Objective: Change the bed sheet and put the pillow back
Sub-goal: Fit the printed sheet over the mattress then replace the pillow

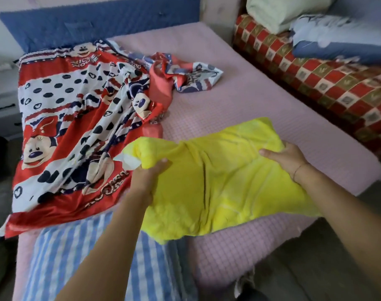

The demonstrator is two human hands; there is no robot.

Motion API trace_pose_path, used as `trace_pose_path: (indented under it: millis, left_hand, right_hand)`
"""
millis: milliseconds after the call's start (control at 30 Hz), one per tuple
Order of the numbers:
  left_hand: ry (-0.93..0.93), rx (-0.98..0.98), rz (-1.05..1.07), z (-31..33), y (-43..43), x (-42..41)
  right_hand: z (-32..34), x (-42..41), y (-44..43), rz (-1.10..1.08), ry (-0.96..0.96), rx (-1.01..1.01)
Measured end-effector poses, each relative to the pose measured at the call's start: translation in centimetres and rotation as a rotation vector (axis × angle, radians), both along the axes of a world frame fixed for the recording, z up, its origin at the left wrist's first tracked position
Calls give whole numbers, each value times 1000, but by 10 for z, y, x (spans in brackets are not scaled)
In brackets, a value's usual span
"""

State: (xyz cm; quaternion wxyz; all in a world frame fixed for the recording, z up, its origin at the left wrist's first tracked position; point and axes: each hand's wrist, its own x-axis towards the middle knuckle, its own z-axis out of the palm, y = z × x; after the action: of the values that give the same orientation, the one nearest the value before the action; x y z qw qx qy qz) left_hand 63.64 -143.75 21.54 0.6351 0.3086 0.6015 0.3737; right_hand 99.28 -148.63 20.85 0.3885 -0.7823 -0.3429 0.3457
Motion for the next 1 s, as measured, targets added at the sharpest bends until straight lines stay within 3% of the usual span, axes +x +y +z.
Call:
trace_pose_path:
  millis: [300, 500, 633, 800, 1000]
  left_hand:
    - [-111, -120, 32, -66, 33, 231]
    - [-55, -196, 68, -102, 46, 332]
    - [135, -204, 120, -130, 63, 346]
    - [440, -231, 121, -149, 69, 333]
    - [605, -208, 67, -163, 74, 329]
  right_hand:
    - [-34, 232, 39, 25, -101, -82]
    - [-66, 334, 56, 0, -218, -138]
    - [-118, 361, 53, 1, -237, -262]
    - [-153, 347, 59, 53, -119, -281]
    - [-166, 320, 67, 80, -4, -265]
